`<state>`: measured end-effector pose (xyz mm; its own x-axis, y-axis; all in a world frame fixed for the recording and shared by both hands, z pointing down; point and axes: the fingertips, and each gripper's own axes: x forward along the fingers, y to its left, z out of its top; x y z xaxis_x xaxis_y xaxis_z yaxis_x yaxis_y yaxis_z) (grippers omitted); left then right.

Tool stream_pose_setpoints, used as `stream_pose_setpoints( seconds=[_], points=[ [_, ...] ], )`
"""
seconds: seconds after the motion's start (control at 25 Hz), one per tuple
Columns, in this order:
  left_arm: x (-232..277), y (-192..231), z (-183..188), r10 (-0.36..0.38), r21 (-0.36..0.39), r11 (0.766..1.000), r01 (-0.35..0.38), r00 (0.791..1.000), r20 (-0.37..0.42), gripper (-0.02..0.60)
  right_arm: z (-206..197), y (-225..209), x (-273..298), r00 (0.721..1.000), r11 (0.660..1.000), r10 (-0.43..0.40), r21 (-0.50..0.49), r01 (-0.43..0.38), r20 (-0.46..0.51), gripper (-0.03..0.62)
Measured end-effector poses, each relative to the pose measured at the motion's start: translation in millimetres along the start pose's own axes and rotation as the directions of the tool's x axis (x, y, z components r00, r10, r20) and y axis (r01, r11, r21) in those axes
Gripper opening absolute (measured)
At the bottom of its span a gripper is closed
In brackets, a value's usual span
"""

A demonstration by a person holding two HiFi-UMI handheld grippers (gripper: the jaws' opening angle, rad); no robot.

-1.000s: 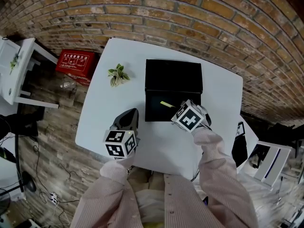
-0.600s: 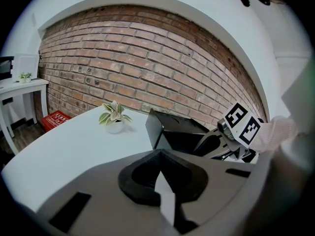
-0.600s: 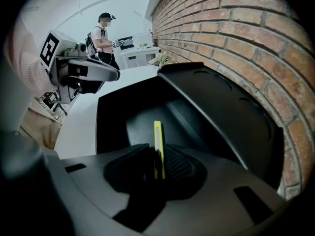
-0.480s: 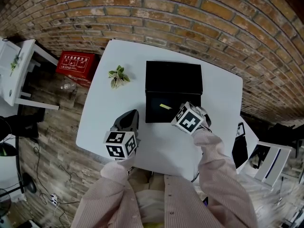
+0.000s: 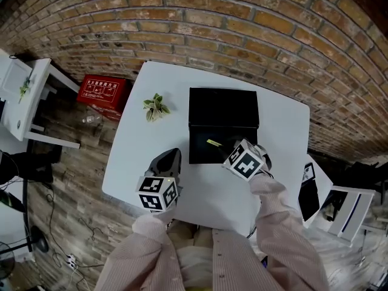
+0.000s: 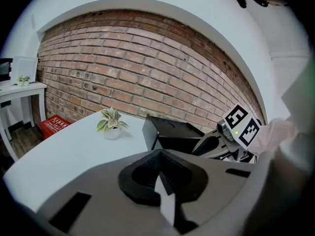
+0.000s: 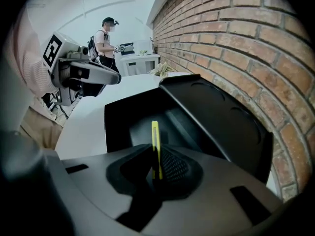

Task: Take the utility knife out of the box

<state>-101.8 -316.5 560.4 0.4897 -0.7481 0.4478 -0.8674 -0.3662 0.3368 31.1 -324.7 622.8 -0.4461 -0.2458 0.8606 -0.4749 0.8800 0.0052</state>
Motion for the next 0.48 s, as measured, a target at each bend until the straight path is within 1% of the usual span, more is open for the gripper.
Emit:
stream_pose_setpoints(
  seconds=[0.12,0.32,0.48],
  points=[
    [-6.0,-7.9,6.4,-0.031,0.014,0.999,0.031,0.999,0.037,-0.008,5.1,3.0,-9.4,0.999,1.0,-0.016,0.011,0.015,0.045,0.054],
    [-14.3,-19.5,14.9,-0.062,0.05,0.997,0.058,0.996,0.071,-0.008,11.6,6.4,-29.0,0.993,0.998,-0.069,-0.007,0.07,0.095,0.054],
    [-19.7,-30.4,23.1,-0.095,0.083,0.993,0.087,0.991,0.097,-0.008,15.2,9.1,-44.8,0.981,0.995,-0.095,0.035,0.091,0.166,0.054]
  ],
)
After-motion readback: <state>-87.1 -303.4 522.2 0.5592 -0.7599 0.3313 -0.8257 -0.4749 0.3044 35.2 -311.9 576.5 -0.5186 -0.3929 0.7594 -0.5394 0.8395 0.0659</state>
